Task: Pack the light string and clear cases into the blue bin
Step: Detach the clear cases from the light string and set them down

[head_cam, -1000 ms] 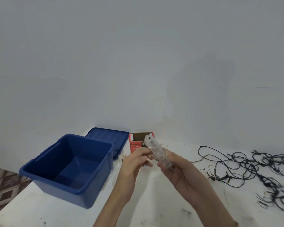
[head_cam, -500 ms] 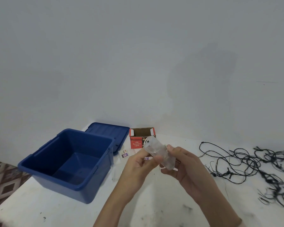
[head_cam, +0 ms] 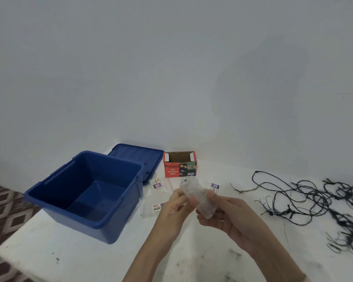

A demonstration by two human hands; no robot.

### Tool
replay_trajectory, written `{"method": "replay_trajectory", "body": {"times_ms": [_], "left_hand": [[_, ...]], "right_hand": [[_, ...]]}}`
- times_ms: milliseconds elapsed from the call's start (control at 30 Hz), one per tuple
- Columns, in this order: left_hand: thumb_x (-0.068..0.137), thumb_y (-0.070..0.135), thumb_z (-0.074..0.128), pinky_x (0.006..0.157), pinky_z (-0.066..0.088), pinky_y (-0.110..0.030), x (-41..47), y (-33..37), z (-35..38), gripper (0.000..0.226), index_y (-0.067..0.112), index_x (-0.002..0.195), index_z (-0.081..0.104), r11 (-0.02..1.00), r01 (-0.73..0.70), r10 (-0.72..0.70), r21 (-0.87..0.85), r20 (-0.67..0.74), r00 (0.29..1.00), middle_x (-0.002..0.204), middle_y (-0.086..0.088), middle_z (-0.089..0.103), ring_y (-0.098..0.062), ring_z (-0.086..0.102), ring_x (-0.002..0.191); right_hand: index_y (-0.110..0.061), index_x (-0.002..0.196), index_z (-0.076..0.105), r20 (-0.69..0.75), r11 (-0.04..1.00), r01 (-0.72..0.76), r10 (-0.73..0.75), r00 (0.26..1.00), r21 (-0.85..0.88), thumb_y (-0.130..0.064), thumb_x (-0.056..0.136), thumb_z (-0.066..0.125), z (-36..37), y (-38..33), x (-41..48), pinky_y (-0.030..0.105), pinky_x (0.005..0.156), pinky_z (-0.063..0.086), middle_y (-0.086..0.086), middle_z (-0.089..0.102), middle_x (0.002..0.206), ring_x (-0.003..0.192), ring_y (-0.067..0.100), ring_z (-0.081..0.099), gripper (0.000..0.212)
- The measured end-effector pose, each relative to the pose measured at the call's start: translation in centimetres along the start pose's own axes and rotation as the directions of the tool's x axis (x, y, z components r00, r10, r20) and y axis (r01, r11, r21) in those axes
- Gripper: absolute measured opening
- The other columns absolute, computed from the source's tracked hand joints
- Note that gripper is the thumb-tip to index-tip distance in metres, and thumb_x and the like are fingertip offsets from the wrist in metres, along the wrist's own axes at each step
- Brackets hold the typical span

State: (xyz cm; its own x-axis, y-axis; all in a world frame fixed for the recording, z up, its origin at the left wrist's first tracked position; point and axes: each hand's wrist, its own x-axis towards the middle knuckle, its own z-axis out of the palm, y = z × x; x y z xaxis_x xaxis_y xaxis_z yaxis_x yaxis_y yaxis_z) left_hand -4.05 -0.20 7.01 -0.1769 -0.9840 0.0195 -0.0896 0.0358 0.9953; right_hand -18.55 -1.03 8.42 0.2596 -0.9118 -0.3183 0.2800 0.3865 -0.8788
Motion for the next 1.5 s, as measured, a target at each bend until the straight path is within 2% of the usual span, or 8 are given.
{"method": "replay_trajectory", "body": {"times_ms": [200, 367, 567, 700, 800, 967, 1267, 1500], "left_hand": [[0.078, 0.066, 0.038, 0.106, 0.032, -0.024, 0.8, -2.9, -1.2, 0.050, 0.052, 0.126, 0.040, 0.930, 0.049, -0.056, 0.364, 0.009, 0.998, 0.139, 0.021, 0.037, 0.000, 0.031, 0.130], [0.094, 0.040, 0.049, 0.115, 0.020, -0.033, 4.1, -5.1, -5.8, 0.066, 0.022, 0.149, 0.017, 0.303, 0.117, -0.026, 0.946, -0.114, 0.993, 0.155, 0.001, 0.017, -0.017, 0.010, 0.144], [0.094, 0.023, 0.053, 0.107, 0.032, -0.033, 5.0, -7.2, -6.4, 0.060, 0.012, 0.145, 0.023, 0.078, 0.127, -0.156, 0.989, -0.113, 0.981, 0.140, -0.010, 0.041, -0.026, 0.036, 0.129], [0.088, 0.031, 0.060, 0.093, 0.041, -0.028, 4.0, -7.3, -6.3, 0.047, 0.016, 0.131, 0.048, 0.227, 0.184, -0.168, 0.956, -0.147, 0.975, 0.130, -0.003, 0.042, -0.020, 0.042, 0.120], [0.083, 0.041, 0.065, 0.090, 0.039, -0.022, 2.8, -6.5, -6.2, 0.044, 0.026, 0.122, 0.053, 0.513, 0.203, -0.164, 0.834, -0.137, 0.977, 0.124, 0.005, 0.045, -0.013, 0.045, 0.115], [0.083, 0.048, 0.057, 0.082, 0.053, -0.024, 0.7, -2.6, -3.6, 0.031, 0.037, 0.111, 0.053, 0.973, 0.187, -0.174, 0.138, -0.103, 0.979, 0.110, 0.016, 0.062, -0.003, 0.062, 0.096], [0.073, 0.032, 0.072, 0.071, 0.057, -0.031, 0.0, -0.5, 0.0, 0.039, 0.029, 0.110, 0.061, 0.924, 0.183, -0.219, -0.334, -0.072, 0.973, 0.113, -0.016, 0.060, -0.020, 0.067, 0.091], [0.070, 0.022, 0.080, 0.066, 0.051, -0.013, 0.0, 0.9, 0.3, 0.058, 0.050, 0.110, 0.048, 0.989, 0.026, -0.016, 0.143, -0.074, 0.997, 0.109, 0.010, 0.056, -0.007, 0.058, 0.079]], "right_hand": [[0.012, 0.085, 0.067, -0.138, 0.986, -0.043, 0.066, 0.988, 0.161, -0.011, 0.087, 0.057, -1.5, 2.2, 1.7, 0.029, 0.052, 0.057, 0.019, 0.068, 0.070, 0.055, 0.024, 0.065, 0.025], [0.013, 0.082, 0.065, -0.201, 0.978, -0.008, 0.052, 0.978, 0.210, -0.008, 0.089, 0.056, -2.5, 2.4, 2.4, 0.030, 0.051, 0.057, 0.021, 0.068, 0.068, 0.053, 0.025, 0.065, 0.023], [0.013, 0.085, 0.065, -0.212, 0.986, 0.021, 0.014, 0.977, 0.165, -0.010, 0.088, 0.057, -2.6, 2.2, 2.4, 0.031, 0.052, 0.058, 0.021, 0.068, 0.071, 0.055, 0.025, 0.065, 0.025], [0.013, 0.088, 0.064, -0.244, 0.986, 0.072, -0.034, 0.969, 0.151, -0.012, 0.089, 0.057, -2.6, 1.8, 1.9, 0.030, 0.053, 0.058, 0.019, 0.068, 0.069, 0.055, 0.024, 0.064, 0.026], [0.011, 0.087, 0.065, -0.263, 0.979, 0.111, -0.063, 0.963, 0.171, -0.012, 0.089, 0.056, -2.4, 1.4, 1.4, 0.029, 0.052, 0.058, 0.017, 0.068, 0.067, 0.054, 0.023, 0.065, 0.024], [0.001, 0.082, 0.069, -0.316, 0.967, 0.233, -0.191, 0.930, 0.103, -0.016, 0.088, 0.057, -1.4, 0.8, 0.6, 0.027, 0.054, 0.057, 0.009, 0.071, 0.068, 0.055, 0.020, 0.064, 0.022], [-0.020, 0.074, 0.078, -0.371, 0.898, 0.437, -0.389, 0.843, 0.051, -0.027, 0.081, 0.059, -0.5, 0.5, -0.8, 0.022, 0.071, 0.057, 0.004, 0.075, 0.085, 0.084, 0.017, 0.067, 0.022], [-0.016, 0.087, 0.077, -0.160, 0.840, 0.541, -0.541, 0.826, -0.050, -0.061, 0.056, 0.076, -1.9, -0.3, -1.6, 0.018, 0.077, 0.052, 0.004, 0.075, 0.091, 0.087, 0.011, 0.068, 0.054]]}}
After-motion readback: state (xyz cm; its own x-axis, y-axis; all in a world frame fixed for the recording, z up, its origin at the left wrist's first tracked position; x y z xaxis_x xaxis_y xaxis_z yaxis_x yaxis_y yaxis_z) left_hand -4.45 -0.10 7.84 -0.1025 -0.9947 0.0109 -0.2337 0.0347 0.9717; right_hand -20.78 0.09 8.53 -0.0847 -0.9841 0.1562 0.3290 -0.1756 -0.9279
